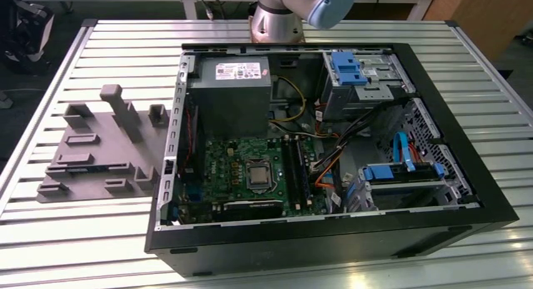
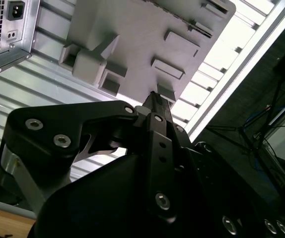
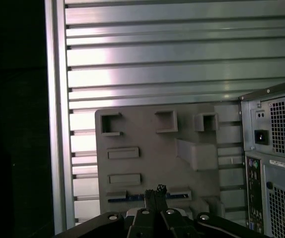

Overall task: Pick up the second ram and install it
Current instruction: 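Reach for the second ram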

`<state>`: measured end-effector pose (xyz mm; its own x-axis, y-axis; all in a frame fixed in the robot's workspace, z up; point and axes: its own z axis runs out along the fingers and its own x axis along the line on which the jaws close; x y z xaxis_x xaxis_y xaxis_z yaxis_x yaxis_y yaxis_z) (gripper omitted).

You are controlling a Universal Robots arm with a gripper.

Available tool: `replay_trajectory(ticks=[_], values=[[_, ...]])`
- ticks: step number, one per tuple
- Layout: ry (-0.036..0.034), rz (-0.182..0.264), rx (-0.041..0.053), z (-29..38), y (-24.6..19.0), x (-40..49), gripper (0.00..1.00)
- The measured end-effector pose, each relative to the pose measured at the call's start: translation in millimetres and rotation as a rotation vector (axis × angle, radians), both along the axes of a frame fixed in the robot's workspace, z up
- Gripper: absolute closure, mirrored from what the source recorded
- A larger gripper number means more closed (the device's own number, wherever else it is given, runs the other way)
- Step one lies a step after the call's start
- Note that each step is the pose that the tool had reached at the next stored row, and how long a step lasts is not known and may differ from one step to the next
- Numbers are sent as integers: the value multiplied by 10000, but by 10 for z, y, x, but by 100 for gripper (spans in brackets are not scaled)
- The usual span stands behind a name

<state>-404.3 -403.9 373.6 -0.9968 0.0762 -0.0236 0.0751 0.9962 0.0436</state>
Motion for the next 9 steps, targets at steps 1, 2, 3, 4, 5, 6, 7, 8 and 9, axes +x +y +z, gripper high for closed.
replay_trajectory(ticks=[1,2,3,4,5,6,7,8,9], values=[[0,-1,0,0,-3,0,89],[0,-1,0,0,-7,0,89],[-1,-1,0,0,-10,0,89],[-1,0,0,0,-20,0,89],[0,0,0,0,-31,0,89],[-1,0,1,0,-35,0,89],[-1,-1,1,-1,-35,0,89],[0,-1,0,0,-35,0,89],[0,-1,0,0,-35,-1,89]])
